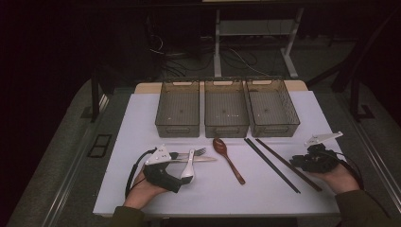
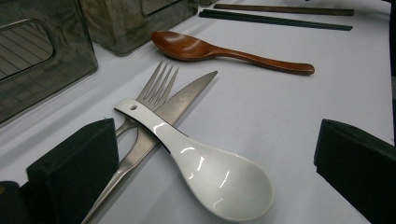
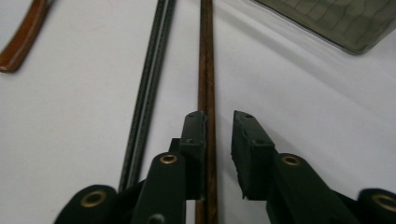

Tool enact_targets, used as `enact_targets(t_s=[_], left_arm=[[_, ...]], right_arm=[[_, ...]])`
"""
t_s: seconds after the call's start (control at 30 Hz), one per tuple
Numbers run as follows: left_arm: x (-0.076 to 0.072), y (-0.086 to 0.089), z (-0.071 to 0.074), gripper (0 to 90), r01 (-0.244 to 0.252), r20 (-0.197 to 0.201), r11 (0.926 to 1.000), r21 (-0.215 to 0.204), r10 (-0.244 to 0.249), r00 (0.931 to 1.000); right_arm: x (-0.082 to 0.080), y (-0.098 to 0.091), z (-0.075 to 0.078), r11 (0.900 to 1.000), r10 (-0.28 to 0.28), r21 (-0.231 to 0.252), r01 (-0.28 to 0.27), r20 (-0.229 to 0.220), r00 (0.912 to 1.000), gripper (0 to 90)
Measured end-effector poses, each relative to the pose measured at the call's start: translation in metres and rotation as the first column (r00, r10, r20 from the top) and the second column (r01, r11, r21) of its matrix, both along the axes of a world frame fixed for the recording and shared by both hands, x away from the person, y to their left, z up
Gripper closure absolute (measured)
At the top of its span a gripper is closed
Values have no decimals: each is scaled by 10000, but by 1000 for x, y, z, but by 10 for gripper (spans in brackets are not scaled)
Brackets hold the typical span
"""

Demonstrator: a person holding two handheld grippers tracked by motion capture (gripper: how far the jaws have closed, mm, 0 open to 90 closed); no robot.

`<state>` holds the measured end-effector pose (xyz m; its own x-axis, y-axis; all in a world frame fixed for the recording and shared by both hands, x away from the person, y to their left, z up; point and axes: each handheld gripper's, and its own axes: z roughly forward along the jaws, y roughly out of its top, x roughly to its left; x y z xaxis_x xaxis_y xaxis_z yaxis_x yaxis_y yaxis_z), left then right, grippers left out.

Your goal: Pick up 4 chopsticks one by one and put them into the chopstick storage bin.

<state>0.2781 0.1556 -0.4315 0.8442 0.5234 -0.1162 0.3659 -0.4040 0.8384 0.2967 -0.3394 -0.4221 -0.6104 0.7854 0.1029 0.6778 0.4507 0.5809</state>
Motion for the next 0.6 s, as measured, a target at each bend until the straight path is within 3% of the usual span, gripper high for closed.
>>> enact_targets(t_s=[0.6], left_arm=[[0,0,0,0,3,-7,10000,3,-3,10000]], right_arm=[[2,3,-5,9952,554,-772,-596,-556,9969,802]])
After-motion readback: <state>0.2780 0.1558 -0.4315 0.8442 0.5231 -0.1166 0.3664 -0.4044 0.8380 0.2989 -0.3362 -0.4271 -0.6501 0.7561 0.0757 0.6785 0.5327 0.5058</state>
